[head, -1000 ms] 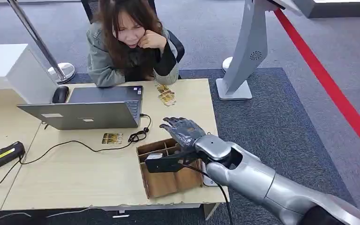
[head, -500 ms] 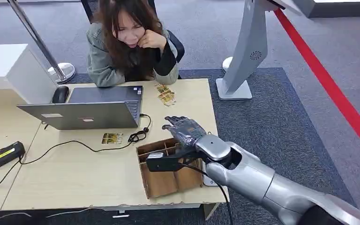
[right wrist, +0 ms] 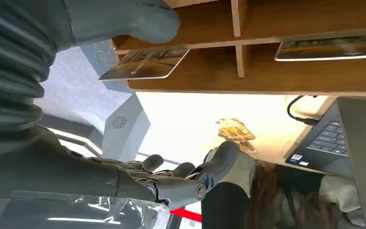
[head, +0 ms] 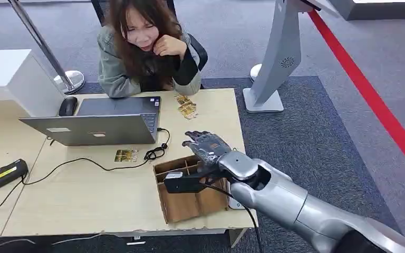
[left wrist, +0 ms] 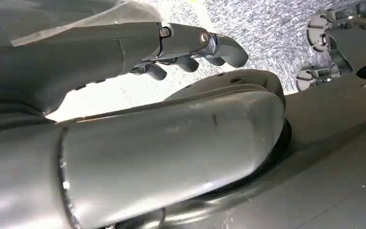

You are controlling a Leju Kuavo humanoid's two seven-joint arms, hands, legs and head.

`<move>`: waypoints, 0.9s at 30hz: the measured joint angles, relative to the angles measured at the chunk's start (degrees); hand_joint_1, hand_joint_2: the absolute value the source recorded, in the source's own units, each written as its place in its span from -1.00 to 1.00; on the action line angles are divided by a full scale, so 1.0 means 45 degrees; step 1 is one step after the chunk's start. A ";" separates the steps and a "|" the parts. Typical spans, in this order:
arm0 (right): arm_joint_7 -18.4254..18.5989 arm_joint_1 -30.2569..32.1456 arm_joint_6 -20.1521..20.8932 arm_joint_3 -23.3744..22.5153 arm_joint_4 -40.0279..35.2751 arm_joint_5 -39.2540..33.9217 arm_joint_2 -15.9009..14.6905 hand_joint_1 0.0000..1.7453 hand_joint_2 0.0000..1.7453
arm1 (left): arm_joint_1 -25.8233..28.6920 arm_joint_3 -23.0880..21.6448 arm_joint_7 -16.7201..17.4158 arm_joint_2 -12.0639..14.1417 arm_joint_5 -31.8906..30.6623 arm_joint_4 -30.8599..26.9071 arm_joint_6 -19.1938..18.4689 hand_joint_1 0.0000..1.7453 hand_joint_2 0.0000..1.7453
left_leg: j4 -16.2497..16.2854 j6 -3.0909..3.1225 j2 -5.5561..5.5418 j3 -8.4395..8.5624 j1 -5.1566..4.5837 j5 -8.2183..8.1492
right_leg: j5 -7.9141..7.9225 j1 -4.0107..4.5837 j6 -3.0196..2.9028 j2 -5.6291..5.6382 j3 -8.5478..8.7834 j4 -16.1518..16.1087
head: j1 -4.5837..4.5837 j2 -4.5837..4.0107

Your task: Pass the card to the sensor for recognition and then transmit it.

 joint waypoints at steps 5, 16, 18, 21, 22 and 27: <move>0.0044 -0.0094 0.0156 0.0005 0.0010 0.0034 0.0005 -0.52 1.00 | -0.0001 0.0000 0.0000 0.0000 -0.0005 0.0000 -0.0015 -1.00 -1.00 | 0.0000 0.0000 0.0000 0.0000 0.0000 0.0000 | 0.0000 0.0000 0.0000 0.0000 0.0000 0.0000 | -0.0005 0.0000; 0.0641 -0.0322 -0.0072 0.0024 0.0097 0.0175 -0.0117 -0.48 1.00 | -0.0297 -0.0589 0.0019 0.0130 -0.2779 -0.0204 0.1476 -1.00 -1.00 | 0.0004 -0.0001 -0.0008 0.0004 -0.0012 0.0003 | 0.0003 -0.0009 0.0004 -0.0004 0.0000 0.0000 | 0.0000 0.0000; -0.0105 -0.0587 0.0112 -0.0019 0.0218 0.0392 -0.0020 -0.44 1.00 | -0.0593 -0.1761 0.0681 -0.0726 -0.6861 -0.0136 0.4266 -1.00 -1.00 | -0.0001 0.0020 -0.0004 0.0006 -0.0059 0.0016 | 0.0011 -0.0056 0.0015 0.0003 -0.0006 0.0018 | -0.0019 0.0000; -0.0849 -0.0877 -0.0082 -0.0005 0.0864 0.0932 0.0859 -0.48 1.00 | -0.1336 -0.3166 0.2799 -0.2520 -0.9051 -0.0189 0.5338 -1.00 -1.00 | -0.0007 0.0029 0.0007 0.0000 -0.0065 0.0023 | 0.0015 -0.0061 0.0025 0.0008 -0.0010 0.0041 | 0.0024 0.0000; -0.0922 -0.0955 -0.0170 0.0000 0.1068 0.1044 0.1141 -0.50 1.00 | -0.1487 -0.3549 0.2266 -0.2923 -0.8725 -0.0248 0.5367 -1.00 -1.00 | -0.0005 0.0030 -0.0002 0.0000 -0.0067 0.0022 | 0.0014 -0.0063 0.0027 0.0000 -0.0005 0.0038 | 0.0010 0.0000; -0.1282 -0.1108 -0.0272 -0.0005 0.2109 0.1336 0.1798 -0.54 1.00 | -0.1685 -0.4790 -0.0019 -0.3434 -0.8092 -0.0180 0.5211 -1.00 -1.00 | 0.0011 0.0034 -0.0006 0.0001 -0.0049 0.0021 | 0.0014 -0.0050 0.0036 -0.0003 -0.0008 0.0023 | 0.0000 0.0000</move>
